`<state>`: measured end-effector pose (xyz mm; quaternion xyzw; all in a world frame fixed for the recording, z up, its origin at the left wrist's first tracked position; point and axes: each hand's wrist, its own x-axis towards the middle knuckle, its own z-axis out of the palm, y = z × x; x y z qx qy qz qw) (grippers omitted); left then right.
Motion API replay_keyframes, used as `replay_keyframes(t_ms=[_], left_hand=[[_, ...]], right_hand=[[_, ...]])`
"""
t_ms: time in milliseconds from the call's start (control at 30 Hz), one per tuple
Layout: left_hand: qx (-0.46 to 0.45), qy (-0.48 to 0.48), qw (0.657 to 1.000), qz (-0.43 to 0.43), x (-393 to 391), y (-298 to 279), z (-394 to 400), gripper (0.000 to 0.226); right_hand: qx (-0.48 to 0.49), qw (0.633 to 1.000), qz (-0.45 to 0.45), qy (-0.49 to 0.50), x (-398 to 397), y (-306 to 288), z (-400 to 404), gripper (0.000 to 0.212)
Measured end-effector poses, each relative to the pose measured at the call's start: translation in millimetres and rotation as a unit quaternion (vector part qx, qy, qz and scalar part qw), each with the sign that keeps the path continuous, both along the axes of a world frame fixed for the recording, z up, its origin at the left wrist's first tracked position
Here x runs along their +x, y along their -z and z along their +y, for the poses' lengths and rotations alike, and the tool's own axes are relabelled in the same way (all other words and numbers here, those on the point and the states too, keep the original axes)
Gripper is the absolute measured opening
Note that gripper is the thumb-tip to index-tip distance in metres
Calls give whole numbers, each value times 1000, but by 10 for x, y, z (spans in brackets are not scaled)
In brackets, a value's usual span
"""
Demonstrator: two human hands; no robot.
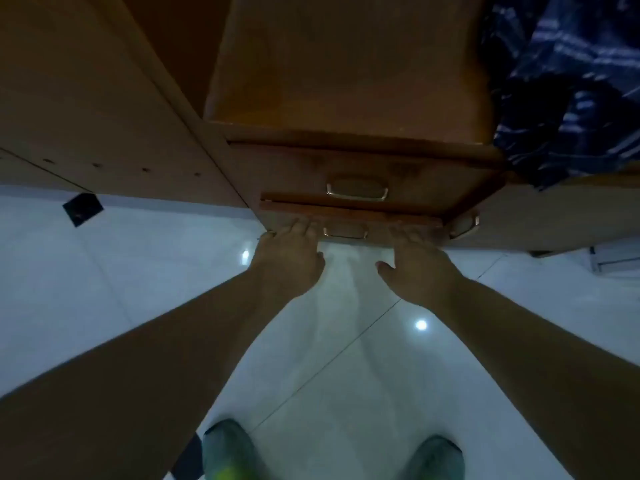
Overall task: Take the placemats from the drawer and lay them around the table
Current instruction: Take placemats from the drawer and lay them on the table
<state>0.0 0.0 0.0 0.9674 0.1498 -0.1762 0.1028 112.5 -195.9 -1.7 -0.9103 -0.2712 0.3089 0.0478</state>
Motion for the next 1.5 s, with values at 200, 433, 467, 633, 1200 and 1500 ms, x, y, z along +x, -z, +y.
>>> replay_keyframes(t_ms=[200,433,467,633,1200,1500], left_hand=[[23,-21,999,31,215,527,169,71],[34,-25,997,59,277,782,251,78],[34,-28,997,60,268,783,240,79],[21,-27,996,86,280,698,212,82],[-5,-34,994,102,-155,657,23,82],[-117,-160,980,-2,-185,618,301,83]], right_hand=[[-4,999,-33,-13,228,595,151,77],[-4,996,-81,-24,166,833,116,82],[-2,996,-82,-22,161,831,121,82],[-11,997,-68,-27,125,783,126,87],[-15,999,-34,-21,-279,640,-86,88],[113,986,-1,122,-111,545,-138,66]])
